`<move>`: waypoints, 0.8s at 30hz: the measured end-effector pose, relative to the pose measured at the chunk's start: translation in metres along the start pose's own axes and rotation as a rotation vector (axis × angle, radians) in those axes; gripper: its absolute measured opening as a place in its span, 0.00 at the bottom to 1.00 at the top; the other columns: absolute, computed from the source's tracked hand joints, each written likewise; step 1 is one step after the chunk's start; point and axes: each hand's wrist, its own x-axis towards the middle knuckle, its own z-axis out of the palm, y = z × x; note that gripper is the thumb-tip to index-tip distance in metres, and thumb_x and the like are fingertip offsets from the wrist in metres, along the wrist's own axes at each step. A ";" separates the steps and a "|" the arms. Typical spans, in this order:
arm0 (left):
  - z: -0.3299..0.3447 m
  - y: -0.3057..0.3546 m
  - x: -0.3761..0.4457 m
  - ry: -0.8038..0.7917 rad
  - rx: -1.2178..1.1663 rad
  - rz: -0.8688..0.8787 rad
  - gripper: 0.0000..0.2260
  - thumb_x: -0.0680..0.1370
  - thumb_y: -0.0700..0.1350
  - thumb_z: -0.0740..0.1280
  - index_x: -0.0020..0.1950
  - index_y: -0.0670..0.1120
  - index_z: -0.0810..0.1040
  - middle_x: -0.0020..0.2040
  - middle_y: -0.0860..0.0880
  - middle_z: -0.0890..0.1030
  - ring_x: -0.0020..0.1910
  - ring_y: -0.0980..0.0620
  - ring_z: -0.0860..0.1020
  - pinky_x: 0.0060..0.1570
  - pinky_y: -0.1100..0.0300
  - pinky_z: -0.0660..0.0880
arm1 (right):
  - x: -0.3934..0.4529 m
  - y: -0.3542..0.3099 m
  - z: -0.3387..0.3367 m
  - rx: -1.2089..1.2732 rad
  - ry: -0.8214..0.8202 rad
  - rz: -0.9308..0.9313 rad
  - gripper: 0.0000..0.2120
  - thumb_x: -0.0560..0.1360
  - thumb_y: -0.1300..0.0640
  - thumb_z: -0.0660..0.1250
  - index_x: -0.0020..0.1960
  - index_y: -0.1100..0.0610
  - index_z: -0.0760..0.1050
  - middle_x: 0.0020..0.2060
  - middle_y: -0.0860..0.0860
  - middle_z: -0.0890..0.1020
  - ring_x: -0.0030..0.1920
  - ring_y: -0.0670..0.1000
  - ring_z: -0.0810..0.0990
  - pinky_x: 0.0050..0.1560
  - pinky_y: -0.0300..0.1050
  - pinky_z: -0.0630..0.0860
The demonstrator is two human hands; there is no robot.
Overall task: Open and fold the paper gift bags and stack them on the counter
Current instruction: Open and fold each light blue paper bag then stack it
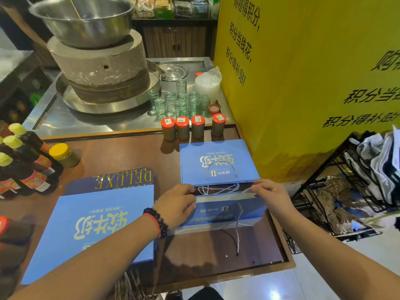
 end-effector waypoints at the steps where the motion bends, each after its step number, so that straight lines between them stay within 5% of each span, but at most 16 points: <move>1: 0.000 0.000 0.000 0.003 0.003 0.012 0.10 0.74 0.48 0.65 0.40 0.43 0.81 0.57 0.43 0.79 0.54 0.42 0.79 0.47 0.48 0.79 | -0.002 0.000 0.000 0.001 0.048 -0.023 0.06 0.76 0.65 0.68 0.45 0.68 0.82 0.51 0.61 0.80 0.52 0.54 0.78 0.55 0.54 0.73; 4: 0.001 -0.001 -0.001 0.005 0.004 0.027 0.05 0.74 0.44 0.69 0.40 0.43 0.81 0.58 0.43 0.79 0.55 0.41 0.78 0.48 0.48 0.79 | -0.016 -0.001 -0.001 -0.081 0.319 -0.139 0.05 0.76 0.64 0.66 0.47 0.58 0.80 0.49 0.52 0.79 0.46 0.42 0.76 0.51 0.42 0.72; 6: 0.003 -0.002 -0.001 0.015 -0.002 0.018 0.05 0.74 0.43 0.70 0.40 0.42 0.81 0.58 0.43 0.79 0.55 0.41 0.78 0.49 0.47 0.79 | -0.031 0.005 0.002 -0.037 0.412 -0.169 0.08 0.76 0.65 0.65 0.44 0.54 0.79 0.43 0.51 0.79 0.40 0.43 0.75 0.43 0.36 0.71; 9: 0.004 -0.001 -0.001 0.025 -0.004 0.011 0.05 0.74 0.43 0.70 0.40 0.42 0.81 0.58 0.43 0.79 0.55 0.42 0.78 0.49 0.48 0.79 | -0.049 0.022 0.016 0.002 0.275 -0.105 0.09 0.76 0.64 0.66 0.44 0.51 0.79 0.34 0.52 0.79 0.34 0.48 0.73 0.37 0.43 0.70; 12: 0.003 0.000 -0.001 0.034 -0.008 0.018 0.06 0.74 0.43 0.69 0.41 0.42 0.81 0.57 0.44 0.79 0.55 0.43 0.78 0.50 0.49 0.78 | -0.045 0.041 0.033 -0.157 0.033 0.020 0.08 0.76 0.59 0.69 0.53 0.49 0.76 0.29 0.49 0.75 0.29 0.42 0.72 0.34 0.38 0.69; 15: 0.001 0.001 -0.002 0.019 -0.004 0.011 0.07 0.76 0.45 0.68 0.43 0.42 0.82 0.59 0.45 0.78 0.57 0.44 0.76 0.52 0.50 0.77 | -0.034 0.049 0.048 -0.188 -0.131 0.089 0.05 0.75 0.55 0.69 0.51 0.49 0.79 0.33 0.49 0.80 0.35 0.47 0.78 0.40 0.47 0.75; 18: 0.000 0.002 -0.003 0.022 -0.008 -0.007 0.06 0.76 0.43 0.69 0.43 0.42 0.83 0.59 0.45 0.78 0.58 0.45 0.76 0.53 0.52 0.76 | -0.030 0.064 0.055 -0.222 -0.179 0.138 0.09 0.76 0.60 0.66 0.38 0.54 0.79 0.30 0.50 0.79 0.34 0.48 0.76 0.39 0.44 0.72; 21: 0.000 0.002 -0.005 0.029 -0.003 -0.005 0.04 0.74 0.41 0.71 0.42 0.42 0.83 0.58 0.44 0.78 0.57 0.44 0.76 0.54 0.52 0.76 | -0.036 0.084 0.045 -0.390 -0.200 0.182 0.07 0.77 0.59 0.65 0.40 0.53 0.77 0.32 0.47 0.78 0.35 0.46 0.77 0.34 0.37 0.71; 24: -0.002 0.003 -0.005 0.051 0.009 0.021 0.04 0.71 0.39 0.75 0.38 0.42 0.82 0.54 0.43 0.80 0.53 0.42 0.79 0.49 0.51 0.79 | -0.042 0.117 0.016 -0.512 -0.058 0.333 0.09 0.76 0.60 0.65 0.38 0.55 0.78 0.33 0.51 0.78 0.37 0.52 0.78 0.37 0.42 0.75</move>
